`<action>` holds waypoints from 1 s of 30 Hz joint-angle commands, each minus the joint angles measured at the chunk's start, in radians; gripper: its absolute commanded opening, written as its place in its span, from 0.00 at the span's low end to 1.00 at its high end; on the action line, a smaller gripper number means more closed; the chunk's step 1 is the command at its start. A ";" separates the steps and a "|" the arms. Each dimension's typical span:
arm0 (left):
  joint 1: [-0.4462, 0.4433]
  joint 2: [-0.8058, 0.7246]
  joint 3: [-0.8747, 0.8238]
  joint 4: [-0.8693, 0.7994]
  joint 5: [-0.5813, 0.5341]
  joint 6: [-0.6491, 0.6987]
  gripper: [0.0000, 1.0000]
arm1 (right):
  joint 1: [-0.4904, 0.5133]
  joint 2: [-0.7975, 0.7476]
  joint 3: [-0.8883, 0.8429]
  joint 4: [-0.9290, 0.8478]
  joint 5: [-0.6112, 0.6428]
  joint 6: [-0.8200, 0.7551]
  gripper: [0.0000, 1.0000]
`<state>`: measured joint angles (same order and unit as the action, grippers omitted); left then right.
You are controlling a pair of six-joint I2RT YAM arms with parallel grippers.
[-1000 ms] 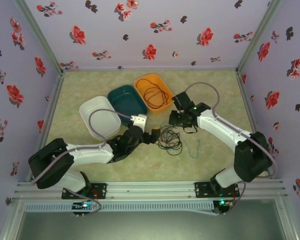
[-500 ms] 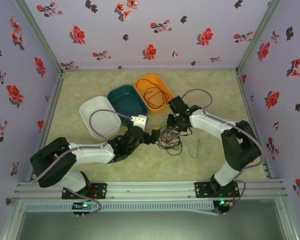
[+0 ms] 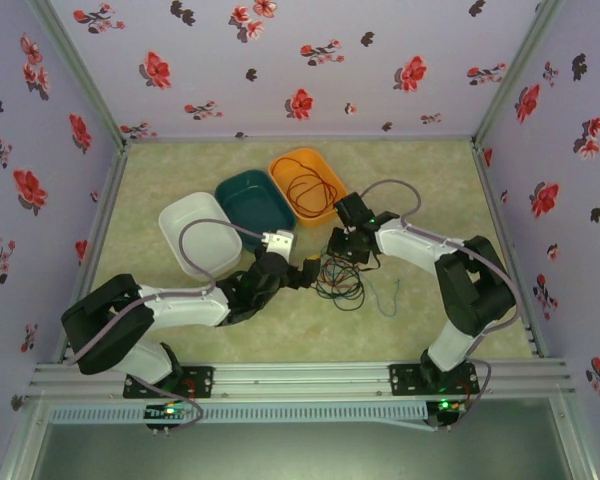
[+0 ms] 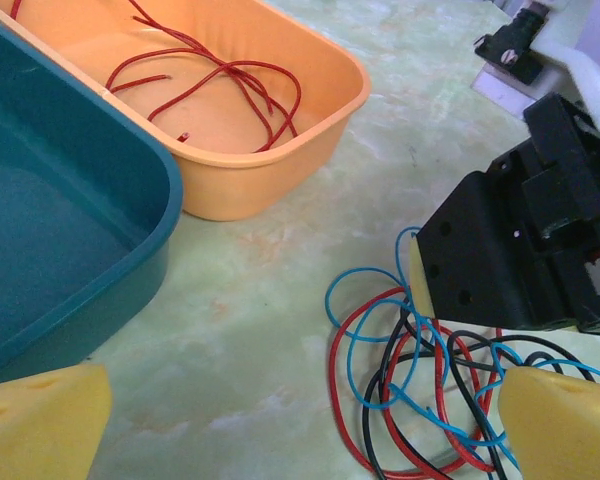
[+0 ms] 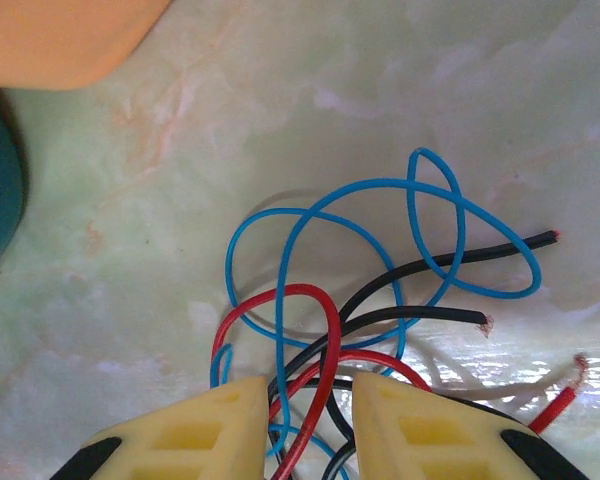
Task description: Untangle the cables
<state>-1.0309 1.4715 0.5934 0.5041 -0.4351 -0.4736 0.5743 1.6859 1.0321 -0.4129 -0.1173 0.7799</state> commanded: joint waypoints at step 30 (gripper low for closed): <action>0.004 0.012 0.032 -0.025 -0.021 0.019 1.00 | 0.002 -0.164 0.003 -0.096 0.100 -0.056 0.03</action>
<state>-1.0309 1.4715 0.5941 0.4919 -0.4347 -0.4725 0.5743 1.5631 1.0130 -0.4568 -0.0601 0.7586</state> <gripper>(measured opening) 0.997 0.062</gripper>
